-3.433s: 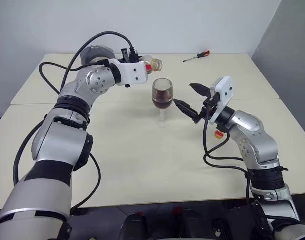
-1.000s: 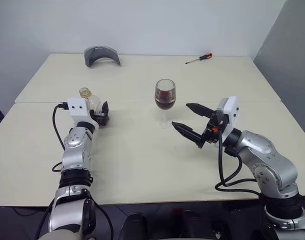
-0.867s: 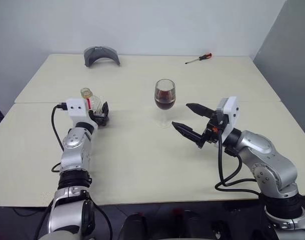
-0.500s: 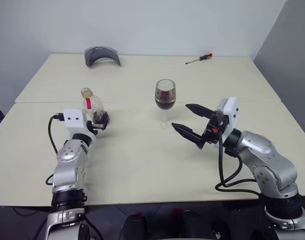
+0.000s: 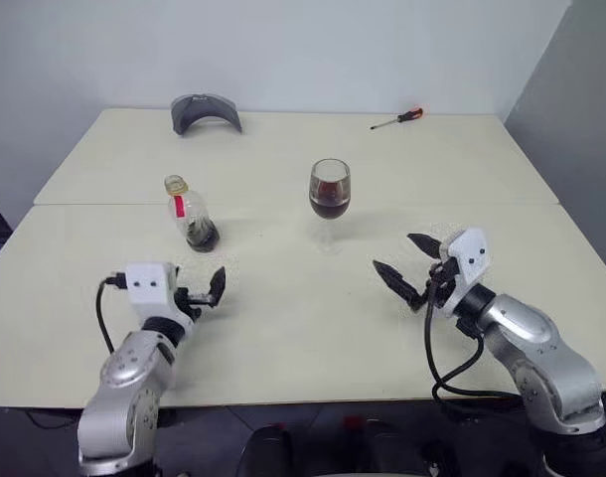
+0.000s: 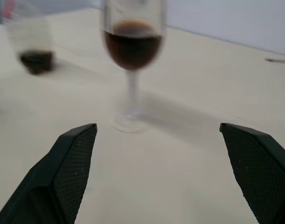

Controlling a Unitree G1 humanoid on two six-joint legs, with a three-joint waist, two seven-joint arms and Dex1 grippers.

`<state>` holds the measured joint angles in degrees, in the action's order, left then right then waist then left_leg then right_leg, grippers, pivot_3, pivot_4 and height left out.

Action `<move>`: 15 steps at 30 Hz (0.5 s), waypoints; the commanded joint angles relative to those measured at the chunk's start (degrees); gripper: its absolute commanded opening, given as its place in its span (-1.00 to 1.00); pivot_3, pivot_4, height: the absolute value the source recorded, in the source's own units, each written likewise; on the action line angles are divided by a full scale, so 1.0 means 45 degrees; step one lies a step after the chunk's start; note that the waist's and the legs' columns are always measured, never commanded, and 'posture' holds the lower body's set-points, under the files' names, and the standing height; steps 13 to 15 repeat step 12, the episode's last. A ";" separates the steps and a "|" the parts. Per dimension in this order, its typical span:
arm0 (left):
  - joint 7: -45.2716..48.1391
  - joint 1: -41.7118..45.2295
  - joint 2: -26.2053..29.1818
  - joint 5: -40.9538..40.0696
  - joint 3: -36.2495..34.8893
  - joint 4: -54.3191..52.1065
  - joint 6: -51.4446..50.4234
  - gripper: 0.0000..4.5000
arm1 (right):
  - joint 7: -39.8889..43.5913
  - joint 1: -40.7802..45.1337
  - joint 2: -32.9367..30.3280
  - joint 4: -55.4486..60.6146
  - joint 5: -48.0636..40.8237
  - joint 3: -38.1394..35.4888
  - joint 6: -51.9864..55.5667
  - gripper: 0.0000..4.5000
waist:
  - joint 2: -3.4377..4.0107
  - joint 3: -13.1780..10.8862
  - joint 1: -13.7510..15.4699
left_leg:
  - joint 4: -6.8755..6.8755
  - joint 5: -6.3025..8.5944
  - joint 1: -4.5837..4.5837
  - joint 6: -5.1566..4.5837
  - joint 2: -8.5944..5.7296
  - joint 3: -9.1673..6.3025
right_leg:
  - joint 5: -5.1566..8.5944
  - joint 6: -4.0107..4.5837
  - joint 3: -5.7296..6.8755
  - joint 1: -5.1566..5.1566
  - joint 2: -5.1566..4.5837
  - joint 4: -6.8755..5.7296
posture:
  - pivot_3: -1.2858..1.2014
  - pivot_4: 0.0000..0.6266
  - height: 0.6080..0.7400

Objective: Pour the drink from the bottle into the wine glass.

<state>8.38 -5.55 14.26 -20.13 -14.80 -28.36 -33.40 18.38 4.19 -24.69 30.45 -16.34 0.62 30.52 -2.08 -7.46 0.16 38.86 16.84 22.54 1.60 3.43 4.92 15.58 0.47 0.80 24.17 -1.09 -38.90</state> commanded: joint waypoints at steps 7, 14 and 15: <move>-0.0984 -0.0966 -0.0777 0.0977 0.1765 -0.1977 0.0103 0.99 | -0.3965 -0.1882 0.2192 0.0164 0.3187 -0.0140 0.0119 1.00 | 0.0022 0.0012 -0.0049 | -0.0014 0.0000 -0.0026 0.0000 -0.0011 0.0000 | 0.0020 0.0000 -0.0034 -0.0005 0.0010 -0.0005 | 0.03 -0.52 1.00; -0.1409 -0.1641 -0.0921 0.1527 0.1938 -0.2533 0.0383 0.99 | -0.4342 -0.2433 0.2820 0.0565 0.3637 0.0000 0.0382 1.00 | 0.0022 0.0011 -0.0059 | -0.0018 0.0009 -0.0027 -0.0006 -0.0013 0.0001 | 0.0029 -0.0007 -0.0037 -0.0005 0.0010 -0.0005 | 0.03 -0.52 1.00; -0.1409 -0.1641 -0.0921 0.1527 0.1938 -0.2533 0.0383 0.99 | -0.4342 -0.2433 0.2820 0.0565 0.3637 0.0000 0.0382 1.00 | 0.0022 0.0011 -0.0059 | -0.0018 0.0009 -0.0027 -0.0006 -0.0013 0.0001 | 0.0029 -0.0007 -0.0037 -0.0005 0.0010 -0.0005 | 0.03 -0.52 1.00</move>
